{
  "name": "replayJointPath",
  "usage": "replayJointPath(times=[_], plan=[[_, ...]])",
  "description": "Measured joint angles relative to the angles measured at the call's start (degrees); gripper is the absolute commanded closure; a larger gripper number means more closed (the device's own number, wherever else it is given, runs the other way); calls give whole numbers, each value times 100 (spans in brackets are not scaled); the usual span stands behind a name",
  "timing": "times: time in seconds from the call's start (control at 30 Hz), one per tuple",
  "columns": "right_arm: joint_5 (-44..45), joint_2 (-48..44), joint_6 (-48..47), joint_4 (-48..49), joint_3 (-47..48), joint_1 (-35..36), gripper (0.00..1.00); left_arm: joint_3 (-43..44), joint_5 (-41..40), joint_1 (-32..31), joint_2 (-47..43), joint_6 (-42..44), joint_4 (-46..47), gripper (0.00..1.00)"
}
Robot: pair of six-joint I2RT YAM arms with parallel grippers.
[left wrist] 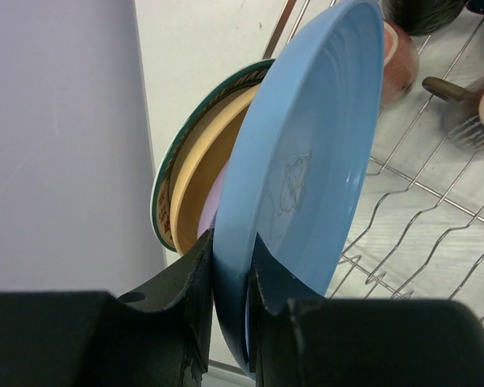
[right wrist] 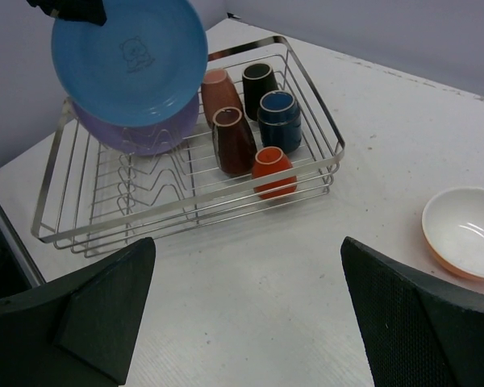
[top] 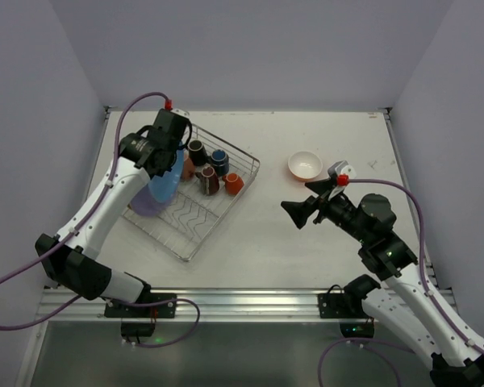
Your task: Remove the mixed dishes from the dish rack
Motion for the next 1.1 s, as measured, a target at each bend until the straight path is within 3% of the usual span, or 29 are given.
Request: replayJointPath(times=[0.3,0.5,0.67,0.87,1.1], plan=[[267,138,61,-4,0,0,1,2,236,-4,-243,-264,20,100],[354,332,216,-13,2,0,1,22,782,-4,-964,-487,63,100],[146,393,625,39,31,0,1,-446,2210,-4,-1843,-997,866,100],[-549,520,1510,485,39,0,1,-2052,4428,-26,-2640,-2070,2643,100],[-680,737,2138,546,221,0,6,-3386,5812,-26,-2894,-3226,4153,100]])
